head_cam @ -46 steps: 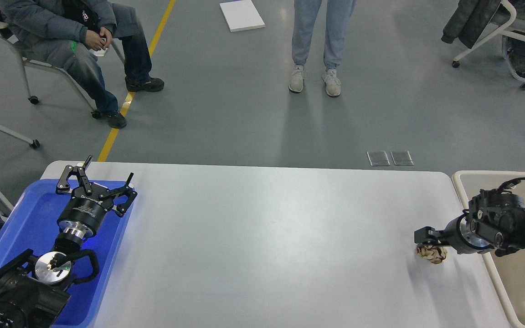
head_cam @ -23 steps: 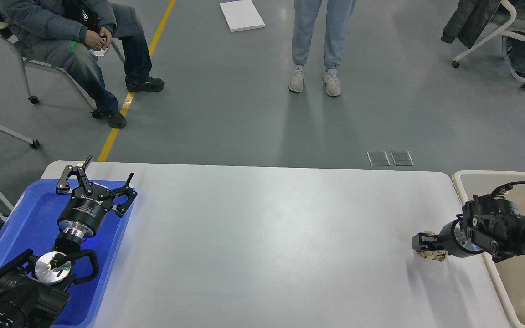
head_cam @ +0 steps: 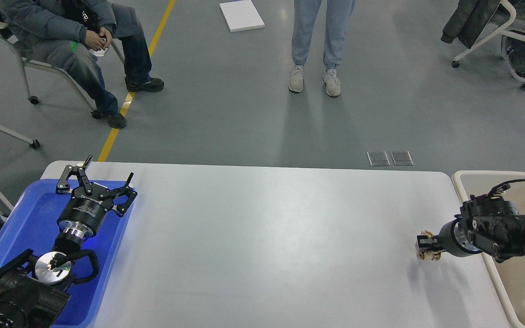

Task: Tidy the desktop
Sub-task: 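Lift the paper ball with the right gripper and carry it over the bin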

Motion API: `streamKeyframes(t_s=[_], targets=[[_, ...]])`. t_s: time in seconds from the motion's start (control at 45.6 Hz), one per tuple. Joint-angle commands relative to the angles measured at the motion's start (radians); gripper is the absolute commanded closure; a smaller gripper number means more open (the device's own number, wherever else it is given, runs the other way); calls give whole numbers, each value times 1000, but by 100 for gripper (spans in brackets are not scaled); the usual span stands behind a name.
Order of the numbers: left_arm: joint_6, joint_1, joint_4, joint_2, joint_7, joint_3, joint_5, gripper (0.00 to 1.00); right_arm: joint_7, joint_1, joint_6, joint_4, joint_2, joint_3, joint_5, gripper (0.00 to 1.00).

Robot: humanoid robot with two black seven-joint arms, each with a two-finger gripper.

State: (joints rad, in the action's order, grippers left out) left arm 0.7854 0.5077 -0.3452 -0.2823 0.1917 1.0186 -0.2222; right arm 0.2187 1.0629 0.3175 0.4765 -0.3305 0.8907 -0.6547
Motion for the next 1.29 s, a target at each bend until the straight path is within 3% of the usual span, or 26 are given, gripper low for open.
streamKeyframes(t_s=[0.0,0.219,0.439,0.834,1.119,1.273], targets=[[0,0,0,0,0,0,0,0,2,81,2,129,-68,7,-8,100],[0,0,0,0,0,0,0,0,2,297,32,338,-194,100,-6,100],[0,0,0,0,0,0,1,0,2,551,136,527,-309,139,-8,100],[0,0,0,0,0,-2,0,0,-4,848,368,613,-377,163,-36,100],[0,0,0,0,0,0,1,0,-4,1088,468,714,-395,257,-34,100],[0,0,0,0,0,0,0,0,-6,1180,468,745,-403,257,-34,100]])
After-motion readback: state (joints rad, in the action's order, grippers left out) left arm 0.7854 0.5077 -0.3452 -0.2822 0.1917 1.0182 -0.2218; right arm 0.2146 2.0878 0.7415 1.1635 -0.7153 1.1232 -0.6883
